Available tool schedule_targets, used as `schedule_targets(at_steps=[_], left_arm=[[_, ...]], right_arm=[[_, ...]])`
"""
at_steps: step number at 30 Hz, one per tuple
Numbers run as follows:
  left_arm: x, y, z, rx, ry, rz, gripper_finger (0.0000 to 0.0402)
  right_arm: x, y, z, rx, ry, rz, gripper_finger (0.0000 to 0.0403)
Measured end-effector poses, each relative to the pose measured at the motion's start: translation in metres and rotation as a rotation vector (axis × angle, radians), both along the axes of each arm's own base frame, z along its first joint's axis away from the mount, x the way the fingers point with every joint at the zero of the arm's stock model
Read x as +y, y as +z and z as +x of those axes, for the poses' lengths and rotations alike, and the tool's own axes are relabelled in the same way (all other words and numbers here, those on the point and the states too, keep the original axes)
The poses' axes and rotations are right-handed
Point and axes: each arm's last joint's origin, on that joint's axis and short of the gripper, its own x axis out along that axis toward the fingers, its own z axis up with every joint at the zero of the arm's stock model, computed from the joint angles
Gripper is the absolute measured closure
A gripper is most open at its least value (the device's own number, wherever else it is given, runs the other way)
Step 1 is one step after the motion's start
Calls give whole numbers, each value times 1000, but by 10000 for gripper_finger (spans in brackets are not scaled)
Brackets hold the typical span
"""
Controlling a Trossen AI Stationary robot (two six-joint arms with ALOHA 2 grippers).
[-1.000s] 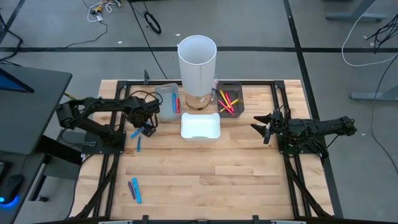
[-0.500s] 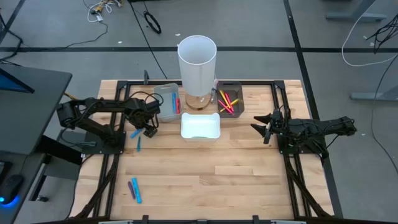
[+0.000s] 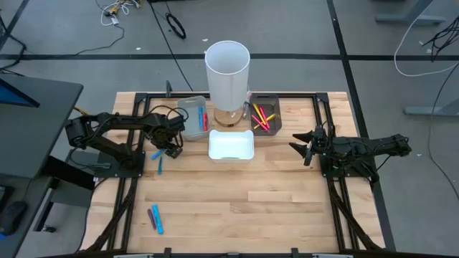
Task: Pick & Place Markers
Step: Put the top blue highlighter pen into the gray bin
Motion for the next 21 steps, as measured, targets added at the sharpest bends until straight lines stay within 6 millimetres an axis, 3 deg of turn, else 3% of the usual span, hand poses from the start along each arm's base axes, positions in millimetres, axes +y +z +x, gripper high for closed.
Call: schedule_targets(at_steps=[16, 21], left_arm=[[-9, 0, 6, -10, -3, 2, 324], [-10, 4, 8, 5, 19, 24, 332]], right_arm=[[0, 0, 0, 0, 0, 0, 160], [0, 0, 0, 0, 0, 0, 160]])
